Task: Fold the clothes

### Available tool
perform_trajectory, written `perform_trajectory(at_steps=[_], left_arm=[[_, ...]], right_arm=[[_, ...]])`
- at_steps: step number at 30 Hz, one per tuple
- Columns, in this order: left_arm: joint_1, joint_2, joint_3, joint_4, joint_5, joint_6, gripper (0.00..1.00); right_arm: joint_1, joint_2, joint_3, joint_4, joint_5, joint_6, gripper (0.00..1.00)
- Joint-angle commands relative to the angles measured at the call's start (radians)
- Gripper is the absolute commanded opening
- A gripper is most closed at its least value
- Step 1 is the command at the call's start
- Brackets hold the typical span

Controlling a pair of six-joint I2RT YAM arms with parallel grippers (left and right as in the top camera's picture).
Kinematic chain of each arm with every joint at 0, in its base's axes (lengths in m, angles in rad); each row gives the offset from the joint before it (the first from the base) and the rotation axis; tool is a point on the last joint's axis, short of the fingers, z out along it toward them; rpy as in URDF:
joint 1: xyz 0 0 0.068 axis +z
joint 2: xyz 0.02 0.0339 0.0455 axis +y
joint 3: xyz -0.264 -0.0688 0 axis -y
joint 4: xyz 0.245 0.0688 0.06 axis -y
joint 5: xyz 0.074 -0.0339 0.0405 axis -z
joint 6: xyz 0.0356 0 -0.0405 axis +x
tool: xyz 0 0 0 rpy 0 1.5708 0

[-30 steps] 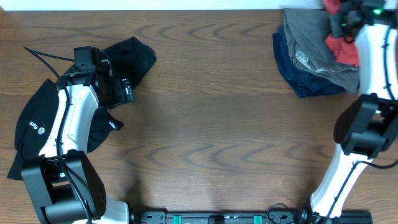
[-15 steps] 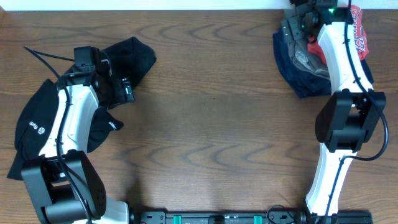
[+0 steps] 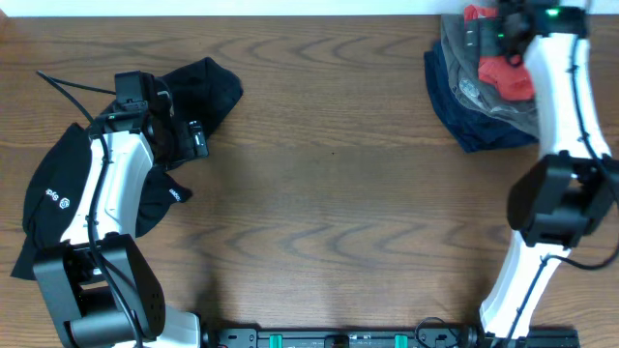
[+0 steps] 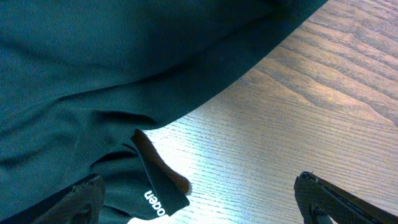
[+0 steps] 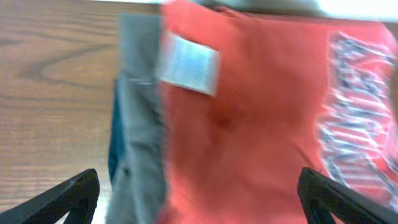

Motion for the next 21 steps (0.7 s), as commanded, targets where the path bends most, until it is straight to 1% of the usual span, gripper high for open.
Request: perform_trajectory(at_steps=[1, 3, 5, 8, 11, 13, 15, 19, 21], left_arm=[[0.003, -0.020, 0.008, -0.002, -0.013, 0.010, 0.98], [0.003, -0.020, 0.008, -0.002, -0.012, 0.010, 0.98], [0.003, -0.020, 0.008, -0.002, -0.012, 0.010, 0.98], [0.003, -0.020, 0.008, -0.003, -0.013, 0.010, 0.98], [0.003, -0.020, 0.008, -0.002, -0.013, 0.010, 0.98], [0.003, -0.020, 0.008, -0.003, -0.012, 0.010, 0.97], [0.003, -0.020, 0.008, -0.003, -0.012, 0.010, 0.98], [0.003, -0.020, 0.008, -0.003, -0.013, 0.010, 0.98], [0.003, -0.020, 0.008, -0.003, -0.012, 0.010, 0.98]], right_arm=[[-0.068, -0.027, -0.013, -0.059, -0.051, 0.163, 0.99], [-0.093, -0.027, -0.047, -0.102, -0.059, 0.198, 0.99], [-0.110, -0.027, -0.102, -0.111, -0.064, 0.210, 0.99], [-0.121, -0.027, -0.205, -0.074, -0.092, 0.209, 0.89], [-0.117, -0.027, -0.315, 0.005, -0.121, 0.196, 0.77], [-0.112, -0.027, -0.366, 0.050, -0.126, 0.196, 0.73], [-0.109, -0.027, -0.378, 0.060, -0.135, 0.197, 0.70], [-0.107, -0.054, -0.362, 0.050, -0.142, 0.197, 0.71], [-0.107, -0.091, -0.342, 0.027, -0.160, 0.196, 0.75]])
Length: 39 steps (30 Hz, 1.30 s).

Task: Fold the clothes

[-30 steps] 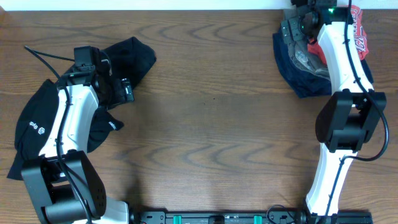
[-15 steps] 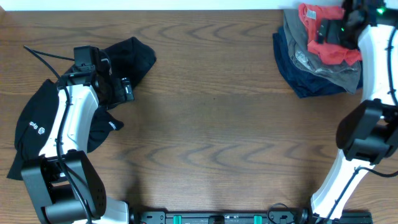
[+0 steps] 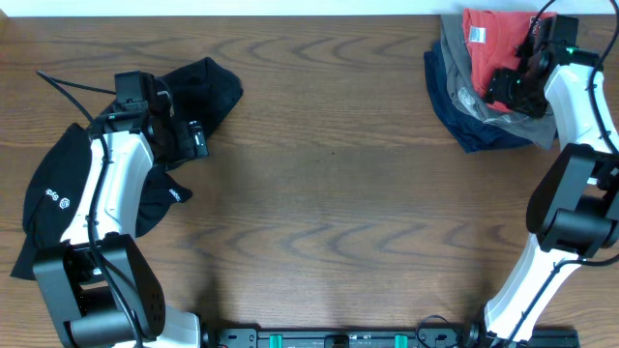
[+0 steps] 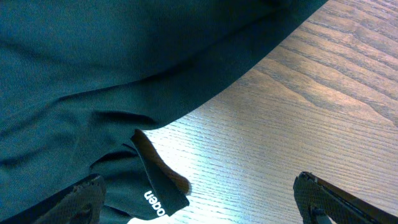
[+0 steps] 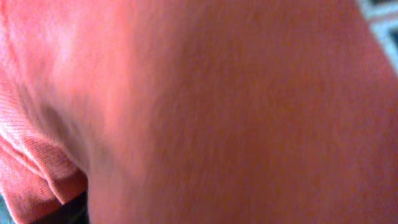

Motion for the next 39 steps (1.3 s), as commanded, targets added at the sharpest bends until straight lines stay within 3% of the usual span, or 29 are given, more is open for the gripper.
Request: perform_trajectory(at_steps=[1, 4, 8, 13, 18, 29, 34, 39], left_arm=[[0.003, -0.020, 0.008, -0.003, -0.012, 0.010, 0.98], [0.003, -0.020, 0.008, -0.003, -0.012, 0.010, 0.98], [0.003, -0.020, 0.008, -0.003, -0.012, 0.010, 0.98], [0.003, -0.020, 0.008, -0.003, -0.012, 0.010, 0.98], [0.003, -0.020, 0.008, -0.003, -0.012, 0.010, 0.98], [0.003, -0.020, 0.008, -0.003, -0.012, 0.010, 0.98], [0.003, -0.020, 0.008, -0.003, -0.012, 0.010, 0.98], [0.003, -0.020, 0.008, -0.003, -0.012, 0.010, 0.98]], right_arm=[[0.016, -0.073, 0.020, -0.033, -0.044, 0.005, 0.78], [0.017, -0.153, 0.062, -0.090, -0.127, -0.052, 0.84], [0.018, -0.294, 0.138, -0.221, -0.238, -0.120, 0.99], [0.018, -0.490, 0.162, -0.332, -0.285, -0.087, 0.99], [0.017, -0.643, 0.162, -0.338, -0.284, -0.087, 0.99], [0.018, -0.794, 0.152, -0.378, -0.220, -0.099, 0.99], [0.056, -0.962, -0.080, -0.181, -0.101, -0.100, 0.99], [0.034, -1.245, -0.565, 0.250, -0.093, -0.098, 0.99]])
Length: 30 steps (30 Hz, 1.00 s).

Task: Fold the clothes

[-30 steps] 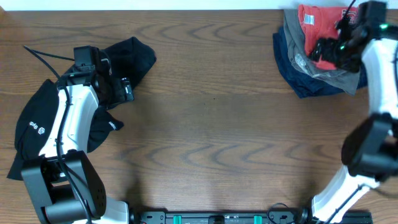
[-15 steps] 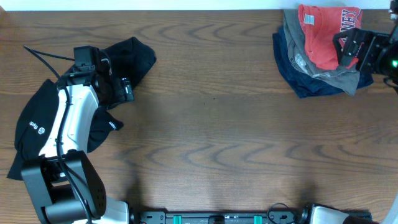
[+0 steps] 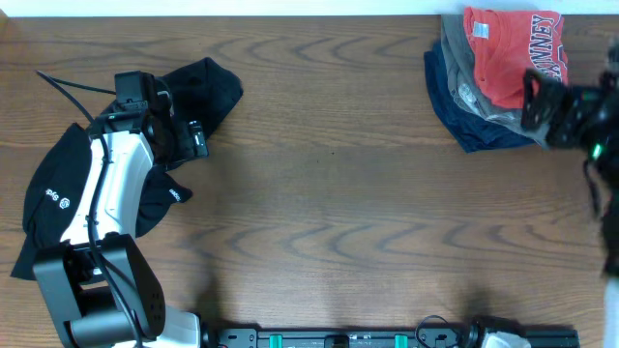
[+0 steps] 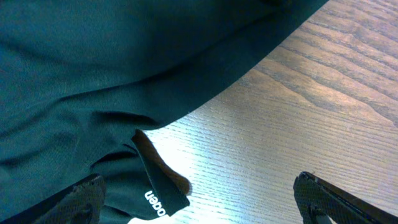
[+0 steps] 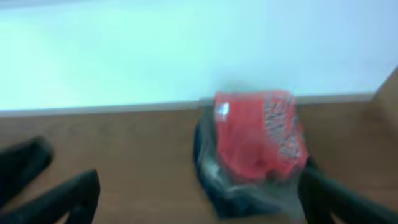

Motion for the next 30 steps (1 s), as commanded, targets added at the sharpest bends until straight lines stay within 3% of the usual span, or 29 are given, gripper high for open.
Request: perform_trajectory(at_steps=[1, 6, 12, 21, 24, 30], left_arm=[[0.003, -0.020, 0.008, -0.003, -0.011, 0.010, 0.98], [0.003, -0.020, 0.008, -0.003, -0.011, 0.010, 0.98], [0.003, -0.020, 0.008, -0.003, -0.011, 0.010, 0.98], [0.003, -0.020, 0.008, -0.003, -0.011, 0.010, 0.98], [0.003, -0.020, 0.008, -0.003, -0.011, 0.010, 0.98], [0.003, -0.020, 0.008, -0.003, -0.012, 0.010, 0.98]], right_arm=[[-0.019, -0.164, -0.281, 0.172, 0.015, -0.008, 0.99], [-0.018, -0.414, -0.761, 0.552, -0.059, -0.008, 0.99], [0.030, -0.673, -1.147, 0.762, -0.062, 0.011, 0.99], [0.032, -0.904, -1.380, 0.755, -0.061, 0.037, 0.99], [0.032, -0.940, -1.410, 0.668, -0.061, 0.037, 0.99], [0.031, -1.016, -1.413, 0.689, -0.061, 0.036, 0.99]])
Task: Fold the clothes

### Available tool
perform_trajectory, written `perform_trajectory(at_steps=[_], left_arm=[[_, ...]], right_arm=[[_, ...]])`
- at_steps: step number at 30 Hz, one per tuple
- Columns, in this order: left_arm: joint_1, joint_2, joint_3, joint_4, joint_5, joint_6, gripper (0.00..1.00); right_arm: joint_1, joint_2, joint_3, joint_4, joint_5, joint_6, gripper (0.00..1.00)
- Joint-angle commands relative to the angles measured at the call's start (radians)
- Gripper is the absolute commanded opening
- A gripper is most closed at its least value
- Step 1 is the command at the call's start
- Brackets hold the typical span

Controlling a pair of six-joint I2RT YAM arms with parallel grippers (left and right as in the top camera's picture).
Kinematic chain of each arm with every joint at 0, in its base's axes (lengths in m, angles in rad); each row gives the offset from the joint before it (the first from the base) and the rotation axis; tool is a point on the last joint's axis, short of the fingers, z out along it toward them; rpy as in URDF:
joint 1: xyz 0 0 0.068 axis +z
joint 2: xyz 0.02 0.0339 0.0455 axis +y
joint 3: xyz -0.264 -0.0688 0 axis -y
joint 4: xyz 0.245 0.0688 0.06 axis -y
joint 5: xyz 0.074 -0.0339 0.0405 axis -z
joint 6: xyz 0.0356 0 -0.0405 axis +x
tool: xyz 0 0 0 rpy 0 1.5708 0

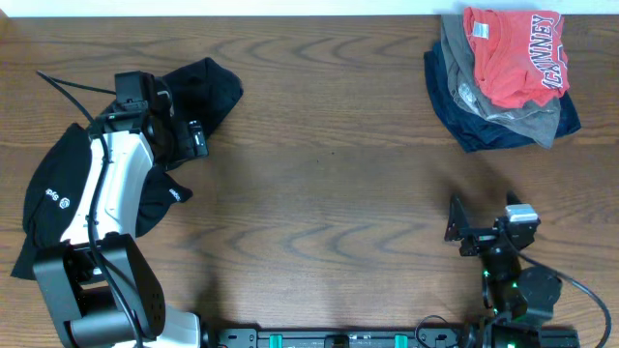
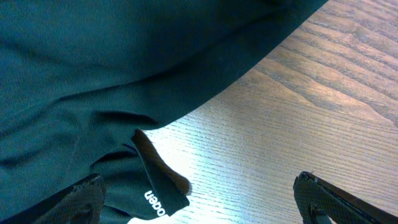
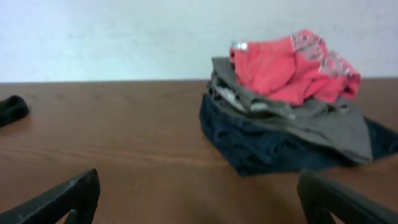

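A crumpled black garment [image 1: 208,89] with white lettering lies at the table's left, partly hidden under my left arm. My left gripper [image 1: 190,141] hovers low over its edge, open, with nothing between the fingers. In the left wrist view the dark cloth [image 2: 93,74] fills the upper left, and the left gripper [image 2: 199,200] spans a lettered flap and bare wood. A pile sits at the far right corner: a red shirt [image 1: 508,53] on grey and navy garments. My right gripper [image 1: 466,232] rests open near the front right, facing the pile [image 3: 283,109].
The wooden table [image 1: 329,193] stretches between the two groups of clothes. A black cable [image 1: 73,89] runs off the left arm. A white wall [image 3: 124,37] stands behind the table's far edge.
My right arm has gone from beside the pile at the right edge to the table's front right, still open and holding nothing. The left arm and the black garment have not moved.
My right gripper was open over the bunched red shirt on the pile. Then it sat close against the red cloth. After that it was off the pile, with the red shirt lying on top. Now it rests at the front right. The left arm stayed put throughout.
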Motion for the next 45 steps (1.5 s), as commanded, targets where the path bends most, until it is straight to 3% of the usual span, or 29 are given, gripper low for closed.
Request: perform_trajectory(at_steps=[1, 19, 27, 36, 39, 45], left_arm=[[0.003, -0.020, 0.008, -0.003, -0.012, 0.010, 0.98], [0.003, -0.023, 0.008, -0.005, -0.012, 0.010, 0.98], [0.003, -0.121, 0.008, -0.016, -0.012, 0.010, 0.98], [-0.002, -0.414, -0.048, 0.004, 0.031, 0.046, 0.98], [-0.002, -0.571, -0.115, 0.063, 0.079, 0.122, 0.98], [-0.002, -0.910, -0.330, 0.203, 0.079, 0.122, 0.98]], right_arm=[[0.014, -0.034, -0.002, 0.003, -0.008, 0.013, 0.99], [0.014, -0.024, -0.002, -0.003, -0.008, 0.013, 0.99], [0.014, -0.024, -0.002, -0.003, -0.007, 0.013, 0.99], [0.014, -0.024, -0.002, -0.003, -0.008, 0.013, 0.99], [0.014, -0.024, -0.002, -0.003, -0.008, 0.013, 0.99], [0.014, -0.024, -0.002, -0.003, -0.008, 0.013, 0.99]])
